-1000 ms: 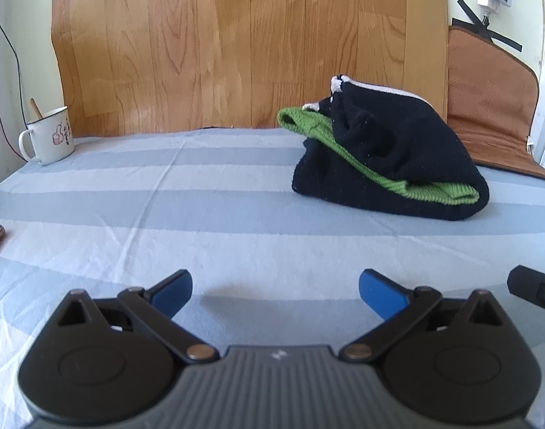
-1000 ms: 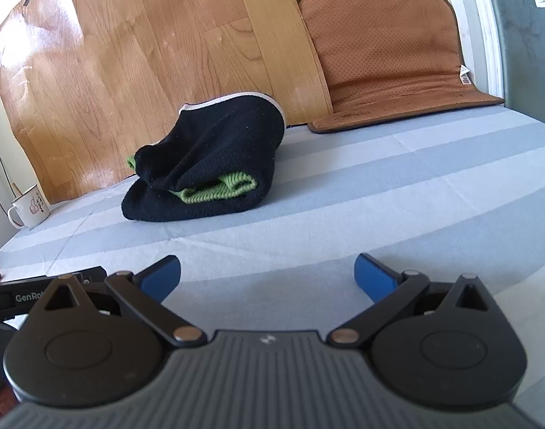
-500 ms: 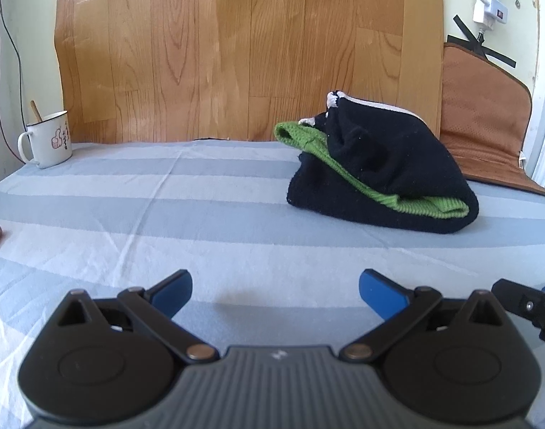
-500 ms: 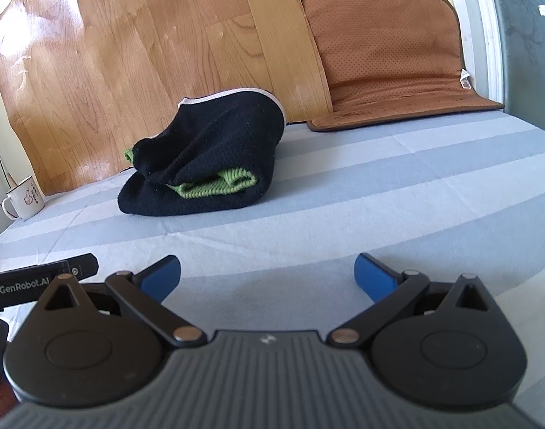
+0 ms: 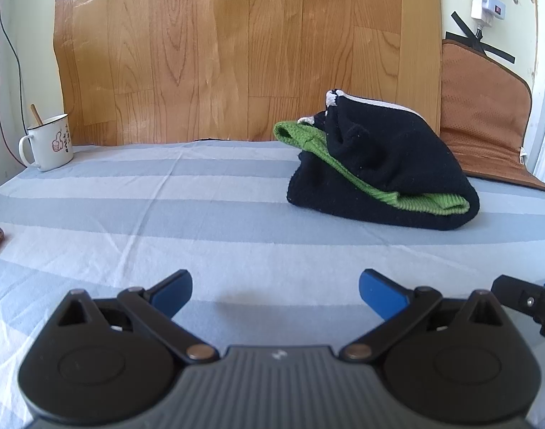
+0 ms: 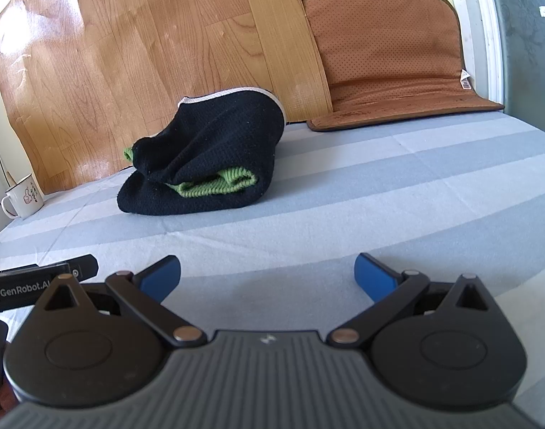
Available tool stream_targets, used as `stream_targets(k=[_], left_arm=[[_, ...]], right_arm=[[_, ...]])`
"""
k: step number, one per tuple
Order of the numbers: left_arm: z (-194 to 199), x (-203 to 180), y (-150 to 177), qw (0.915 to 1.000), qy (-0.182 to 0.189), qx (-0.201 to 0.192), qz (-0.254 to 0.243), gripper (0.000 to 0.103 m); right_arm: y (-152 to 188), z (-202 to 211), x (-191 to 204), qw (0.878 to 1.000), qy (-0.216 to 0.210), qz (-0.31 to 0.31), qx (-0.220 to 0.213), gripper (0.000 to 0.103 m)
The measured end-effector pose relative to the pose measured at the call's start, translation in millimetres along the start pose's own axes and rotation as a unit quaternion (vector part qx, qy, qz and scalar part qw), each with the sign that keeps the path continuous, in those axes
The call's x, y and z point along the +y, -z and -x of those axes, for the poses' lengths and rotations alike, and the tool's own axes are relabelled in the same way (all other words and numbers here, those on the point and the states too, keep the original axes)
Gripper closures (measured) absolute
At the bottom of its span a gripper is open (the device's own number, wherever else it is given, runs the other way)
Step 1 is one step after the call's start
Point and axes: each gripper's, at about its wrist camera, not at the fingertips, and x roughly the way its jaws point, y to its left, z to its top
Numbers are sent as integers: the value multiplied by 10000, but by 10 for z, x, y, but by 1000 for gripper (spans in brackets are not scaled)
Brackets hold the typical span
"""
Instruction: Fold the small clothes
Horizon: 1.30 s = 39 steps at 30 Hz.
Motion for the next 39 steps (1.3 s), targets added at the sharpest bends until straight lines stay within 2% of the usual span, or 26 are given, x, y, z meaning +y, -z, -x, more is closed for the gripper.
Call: stream_targets(k=[19, 39], left_arm=[[-25, 41, -2, 9999, -24, 78, 115, 0], [-27, 24, -6, 9996, -260, 101, -4, 0]], right_arm=[[0, 4, -4, 10000, -3, -6, -2, 0], [1, 24, -20, 9999, -89, -89, -23, 0]])
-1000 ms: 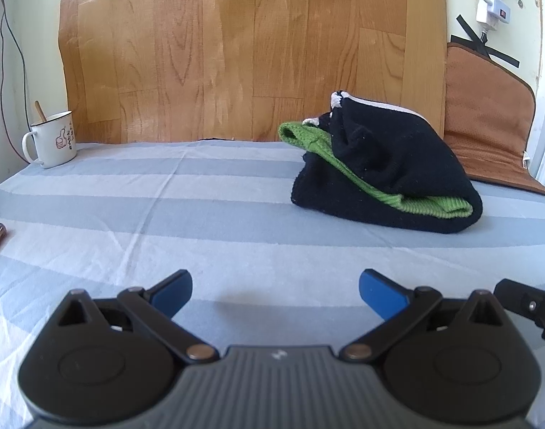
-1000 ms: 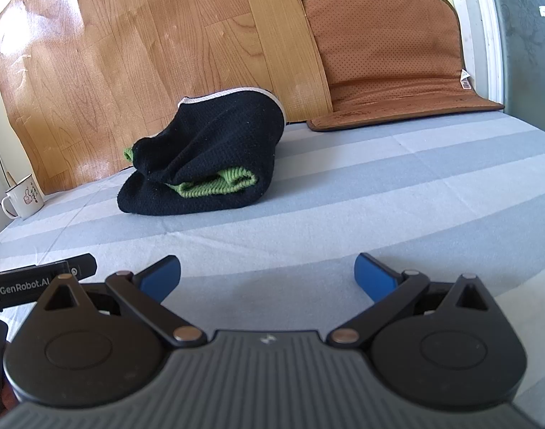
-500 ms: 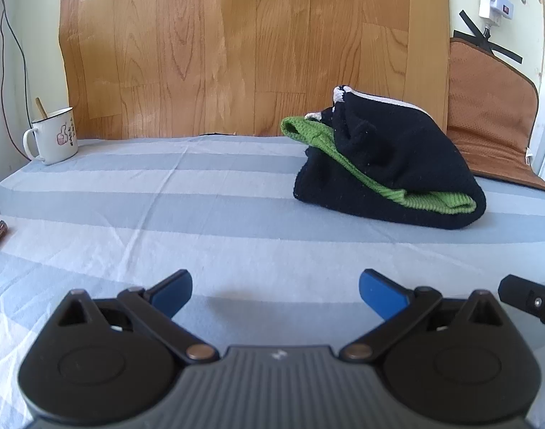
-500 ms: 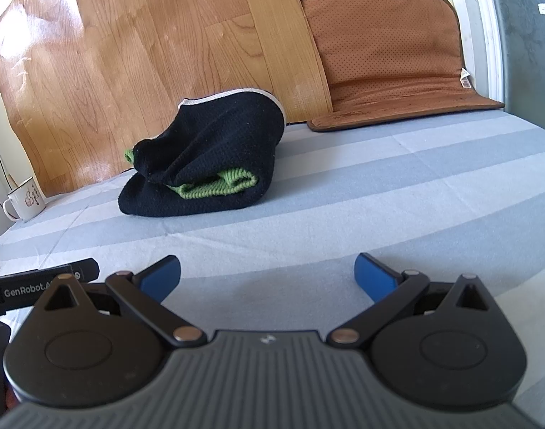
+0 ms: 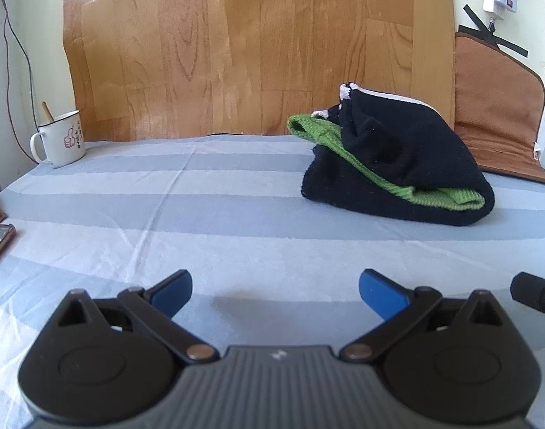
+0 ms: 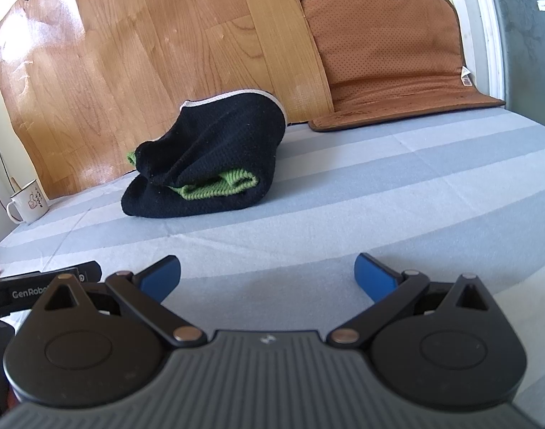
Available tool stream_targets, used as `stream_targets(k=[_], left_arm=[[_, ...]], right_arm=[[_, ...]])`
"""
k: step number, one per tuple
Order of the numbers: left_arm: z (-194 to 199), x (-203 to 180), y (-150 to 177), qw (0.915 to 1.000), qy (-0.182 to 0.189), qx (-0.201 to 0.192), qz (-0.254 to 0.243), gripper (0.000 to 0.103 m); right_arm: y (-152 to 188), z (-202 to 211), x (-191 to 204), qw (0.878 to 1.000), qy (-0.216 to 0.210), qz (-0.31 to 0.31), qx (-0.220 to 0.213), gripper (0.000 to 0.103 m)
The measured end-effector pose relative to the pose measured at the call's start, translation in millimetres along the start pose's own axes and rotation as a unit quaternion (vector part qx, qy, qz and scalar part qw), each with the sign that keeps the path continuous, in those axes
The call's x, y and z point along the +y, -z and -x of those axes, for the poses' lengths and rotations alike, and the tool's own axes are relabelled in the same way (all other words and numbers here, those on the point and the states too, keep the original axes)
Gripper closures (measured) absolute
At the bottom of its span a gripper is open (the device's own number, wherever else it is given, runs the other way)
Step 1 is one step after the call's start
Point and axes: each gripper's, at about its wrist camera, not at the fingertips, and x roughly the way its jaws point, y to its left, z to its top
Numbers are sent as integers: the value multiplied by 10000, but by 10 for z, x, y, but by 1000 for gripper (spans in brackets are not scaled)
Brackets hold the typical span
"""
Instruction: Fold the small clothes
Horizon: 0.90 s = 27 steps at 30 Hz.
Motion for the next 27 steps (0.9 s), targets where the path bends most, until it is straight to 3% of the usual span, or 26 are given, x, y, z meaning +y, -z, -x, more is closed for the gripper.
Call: stream_targets(k=[14, 27], left_arm=[[29, -7, -2, 9994, -344, -88, -56, 0], [33, -6, 5, 9990, -420, -111, -126, 0]], right_arm=[[13, 81, -20, 9996, -74, -96, -251, 0], [33, 126, -7, 9993, -133, -73, -355, 0]])
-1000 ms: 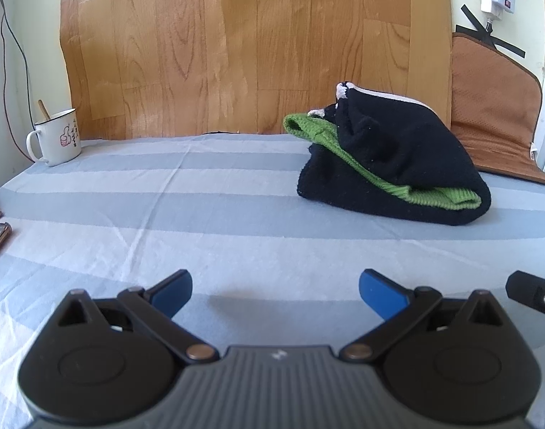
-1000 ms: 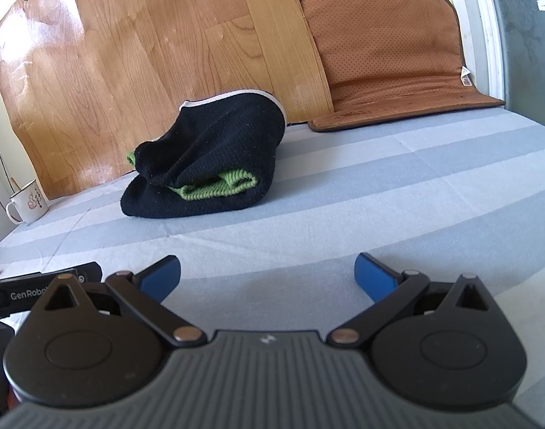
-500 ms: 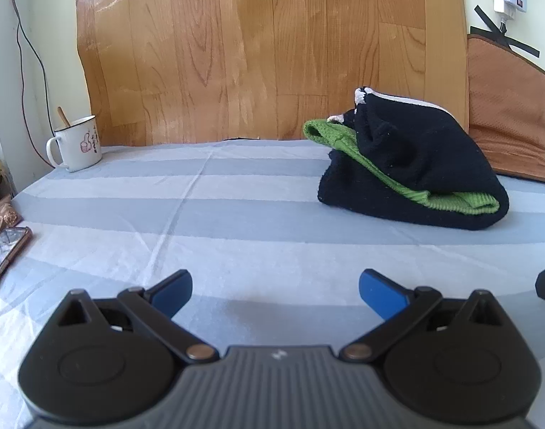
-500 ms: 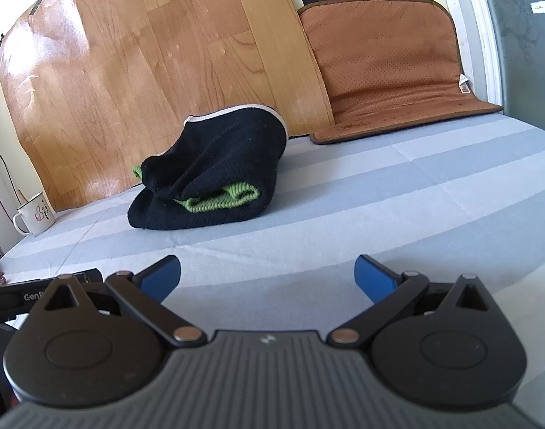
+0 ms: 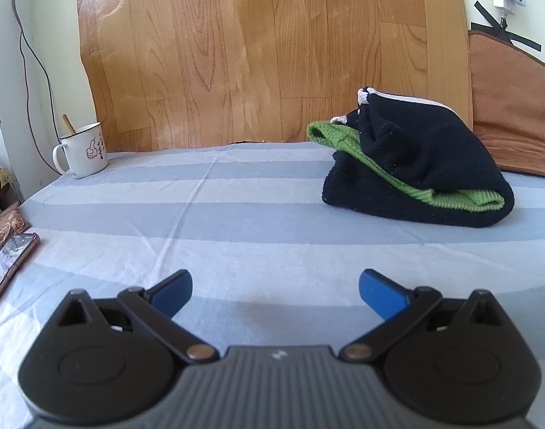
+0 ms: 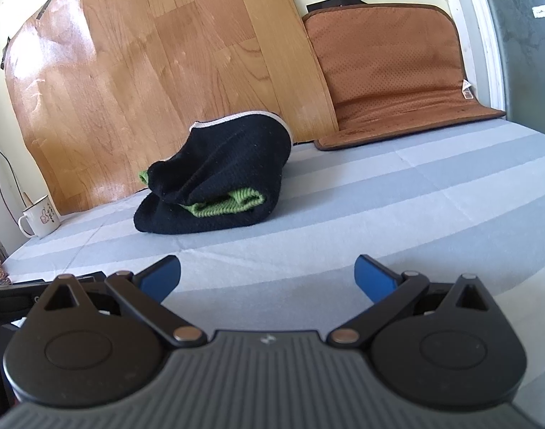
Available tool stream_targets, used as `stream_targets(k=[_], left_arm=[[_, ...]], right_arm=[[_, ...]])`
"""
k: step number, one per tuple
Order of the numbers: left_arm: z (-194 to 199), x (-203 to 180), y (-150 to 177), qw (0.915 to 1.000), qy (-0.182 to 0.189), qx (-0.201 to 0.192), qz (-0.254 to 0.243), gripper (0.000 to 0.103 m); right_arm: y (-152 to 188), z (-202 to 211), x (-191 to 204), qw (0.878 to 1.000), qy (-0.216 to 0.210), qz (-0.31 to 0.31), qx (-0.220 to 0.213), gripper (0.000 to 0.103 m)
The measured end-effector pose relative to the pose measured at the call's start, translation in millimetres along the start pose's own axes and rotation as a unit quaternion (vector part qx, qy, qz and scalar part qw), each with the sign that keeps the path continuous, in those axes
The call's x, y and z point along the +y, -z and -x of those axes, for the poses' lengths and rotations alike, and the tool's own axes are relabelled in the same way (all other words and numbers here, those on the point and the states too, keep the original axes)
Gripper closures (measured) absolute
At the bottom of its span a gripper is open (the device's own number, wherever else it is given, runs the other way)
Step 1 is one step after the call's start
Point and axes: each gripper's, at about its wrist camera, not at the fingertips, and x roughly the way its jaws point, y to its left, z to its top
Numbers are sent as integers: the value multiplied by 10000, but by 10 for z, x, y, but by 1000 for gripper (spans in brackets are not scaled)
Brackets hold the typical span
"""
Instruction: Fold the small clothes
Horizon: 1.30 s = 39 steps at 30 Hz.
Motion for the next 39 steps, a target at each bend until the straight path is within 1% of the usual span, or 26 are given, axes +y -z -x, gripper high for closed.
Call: stream_targets(k=[11, 39], left_arm=[[-6, -3, 1, 10000, -28, 23, -20, 0], [-35, -43, 4, 9998, 60, 120, -138, 0]], right_arm=[[-1, 3, 17, 10000, 9, 10, 6, 0], [5, -6, 41, 10000, 4, 41, 16, 0]])
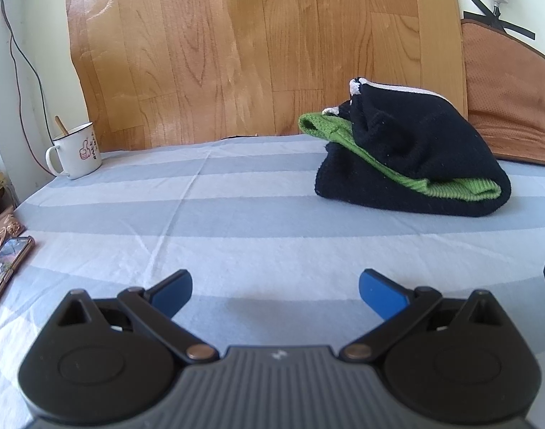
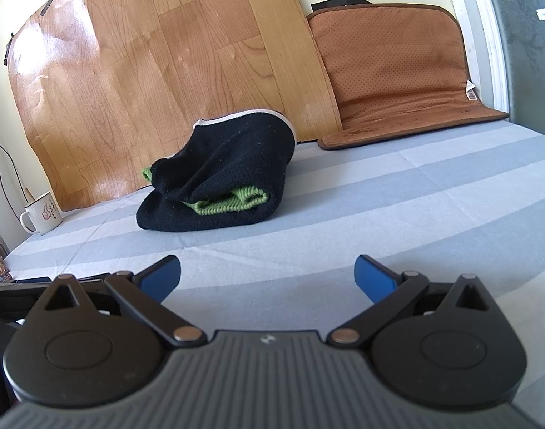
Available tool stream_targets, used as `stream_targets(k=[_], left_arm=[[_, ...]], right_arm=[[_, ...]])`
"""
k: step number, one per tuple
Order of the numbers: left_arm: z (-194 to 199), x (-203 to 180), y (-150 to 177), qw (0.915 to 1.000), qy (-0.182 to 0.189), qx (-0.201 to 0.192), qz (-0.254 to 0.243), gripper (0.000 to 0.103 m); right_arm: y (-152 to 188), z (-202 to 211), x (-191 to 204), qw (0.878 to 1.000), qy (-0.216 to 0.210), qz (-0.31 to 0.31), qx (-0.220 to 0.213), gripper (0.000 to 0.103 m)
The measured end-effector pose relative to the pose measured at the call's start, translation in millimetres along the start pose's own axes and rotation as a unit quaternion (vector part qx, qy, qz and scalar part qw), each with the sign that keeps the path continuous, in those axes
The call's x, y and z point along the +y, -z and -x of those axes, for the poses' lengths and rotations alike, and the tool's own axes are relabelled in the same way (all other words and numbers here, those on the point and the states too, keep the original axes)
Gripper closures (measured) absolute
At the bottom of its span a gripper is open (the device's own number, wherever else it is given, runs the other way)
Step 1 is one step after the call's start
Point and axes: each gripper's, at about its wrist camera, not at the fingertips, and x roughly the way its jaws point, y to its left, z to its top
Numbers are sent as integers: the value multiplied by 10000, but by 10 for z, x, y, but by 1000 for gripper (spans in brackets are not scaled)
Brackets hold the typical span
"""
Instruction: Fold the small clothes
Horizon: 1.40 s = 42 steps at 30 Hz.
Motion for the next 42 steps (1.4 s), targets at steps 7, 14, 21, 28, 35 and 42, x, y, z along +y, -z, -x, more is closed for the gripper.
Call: stream_targets(k=[7, 14, 21, 28, 35, 42], left_arm=[[-2, -3, -3, 10000, 6, 5, -2, 0], [-5, -3, 6, 10000, 13, -3, 20, 0], [-7, 13, 2, 10000, 4, 35, 29, 0], [-28, 37, 0, 9999, 6, 123, 71, 0], [-33, 32, -8, 9999, 12, 150, 52, 0], [4, 10, 3, 9999, 114, 79, -63, 0]], right_arm=[[1, 1, 0, 10000, -1, -2, -1, 0], [1, 1, 0, 10000, 2, -1, -3, 0], [0, -1, 3, 10000, -1, 0, -3, 0], [4, 1, 0, 10000, -2, 0, -2, 0], [-15, 0, 9, 10000, -22, 13, 20, 0], [-13, 1, 9, 10000, -22, 11, 16, 0]])
